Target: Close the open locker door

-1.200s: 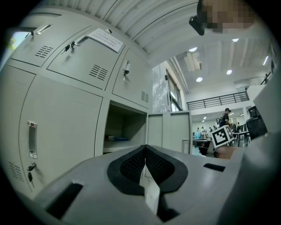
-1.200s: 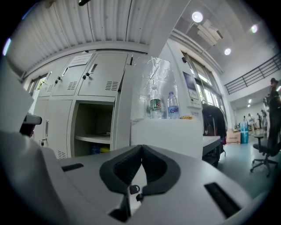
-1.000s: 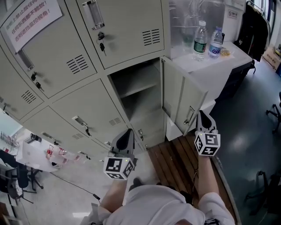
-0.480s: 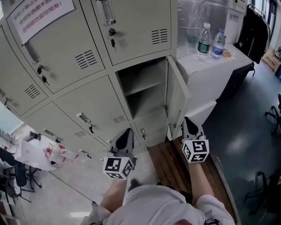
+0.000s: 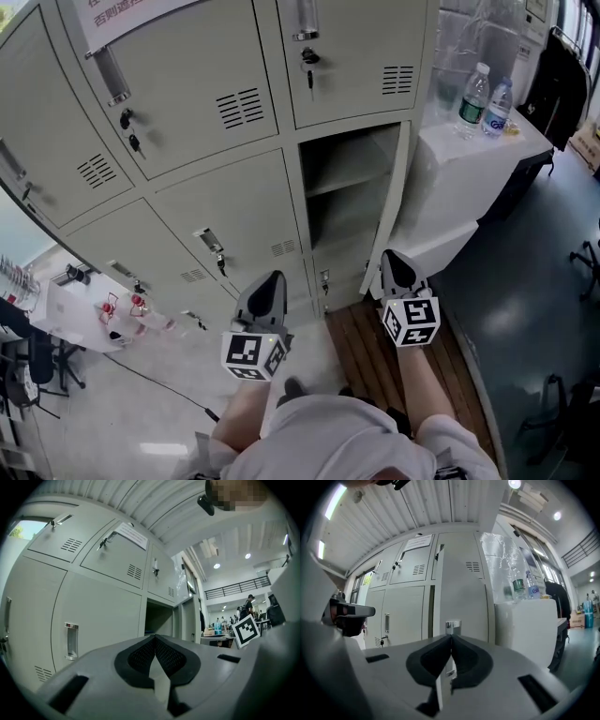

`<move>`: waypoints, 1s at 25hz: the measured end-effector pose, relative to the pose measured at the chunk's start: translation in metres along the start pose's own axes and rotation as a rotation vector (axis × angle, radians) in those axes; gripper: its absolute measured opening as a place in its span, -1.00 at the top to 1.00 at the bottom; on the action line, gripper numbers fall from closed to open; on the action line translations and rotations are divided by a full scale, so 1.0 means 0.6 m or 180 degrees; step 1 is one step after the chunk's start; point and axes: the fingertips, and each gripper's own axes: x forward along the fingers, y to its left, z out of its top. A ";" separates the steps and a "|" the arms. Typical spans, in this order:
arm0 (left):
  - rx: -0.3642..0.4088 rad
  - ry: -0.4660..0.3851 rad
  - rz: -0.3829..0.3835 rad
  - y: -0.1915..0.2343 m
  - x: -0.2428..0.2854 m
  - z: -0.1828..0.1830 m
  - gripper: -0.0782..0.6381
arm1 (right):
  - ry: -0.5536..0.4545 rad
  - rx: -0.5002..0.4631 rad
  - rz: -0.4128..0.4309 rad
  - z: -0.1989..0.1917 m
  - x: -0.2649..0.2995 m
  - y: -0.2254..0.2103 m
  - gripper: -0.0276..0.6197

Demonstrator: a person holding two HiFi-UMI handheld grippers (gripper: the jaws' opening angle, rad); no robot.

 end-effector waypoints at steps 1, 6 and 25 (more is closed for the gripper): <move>0.0001 -0.0009 0.0008 0.011 -0.005 0.002 0.76 | 0.0005 -0.0004 0.0009 0.001 0.008 0.011 0.88; -0.0042 -0.0037 0.0071 0.066 -0.023 0.006 0.76 | 0.0031 -0.0058 0.0057 0.005 0.048 0.060 0.88; -0.0099 -0.0025 0.0475 0.239 -0.072 0.003 0.76 | 0.0071 -0.0142 0.0283 0.011 0.216 0.158 0.88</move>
